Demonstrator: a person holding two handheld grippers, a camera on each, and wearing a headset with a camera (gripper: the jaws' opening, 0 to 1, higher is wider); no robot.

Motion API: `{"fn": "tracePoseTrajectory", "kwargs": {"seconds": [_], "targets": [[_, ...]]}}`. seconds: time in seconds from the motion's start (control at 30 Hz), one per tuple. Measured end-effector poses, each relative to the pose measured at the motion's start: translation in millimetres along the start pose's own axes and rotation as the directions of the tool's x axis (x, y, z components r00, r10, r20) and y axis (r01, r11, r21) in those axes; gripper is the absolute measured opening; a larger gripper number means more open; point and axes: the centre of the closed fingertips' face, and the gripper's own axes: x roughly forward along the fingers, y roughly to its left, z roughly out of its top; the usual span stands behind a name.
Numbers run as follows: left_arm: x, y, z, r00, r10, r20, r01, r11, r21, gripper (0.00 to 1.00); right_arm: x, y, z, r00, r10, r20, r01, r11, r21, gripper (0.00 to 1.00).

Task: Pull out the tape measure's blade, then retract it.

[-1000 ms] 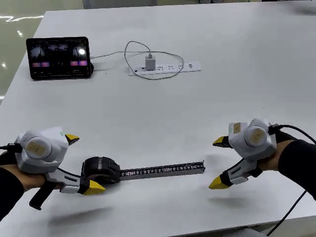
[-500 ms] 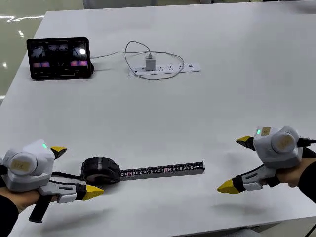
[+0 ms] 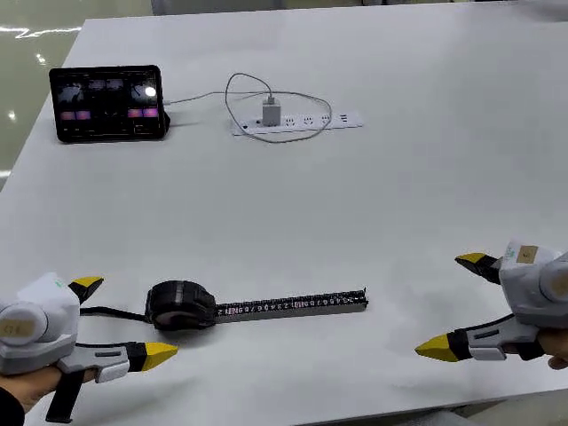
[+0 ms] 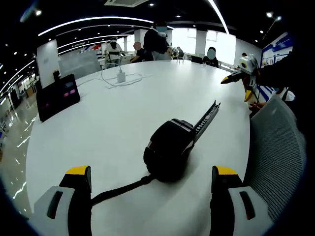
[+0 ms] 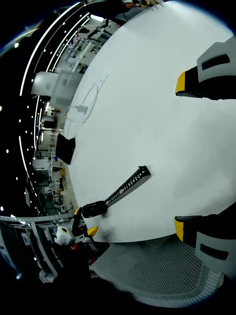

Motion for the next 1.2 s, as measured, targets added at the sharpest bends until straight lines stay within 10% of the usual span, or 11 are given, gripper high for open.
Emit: {"fn": "tracePoseTrajectory", "kwargs": {"seconds": [0.43,1.2], "targets": [[-14.9,-7.6,-20.3,0.9997,0.008,-0.022,-0.009,0.998,-0.068,0.99,-8.7,5.9,-12.8,0.9989,-0.039,0.025,0.039,0.999,0.027,0.99],[-22.3,-14.1,-21.4,0.9996,0.014,-0.026,-0.016,0.997,-0.070,0.99,-13.5,10.0,-29.6,0.9975,-0.064,0.028,0.063,0.997,0.040,0.99]]}}
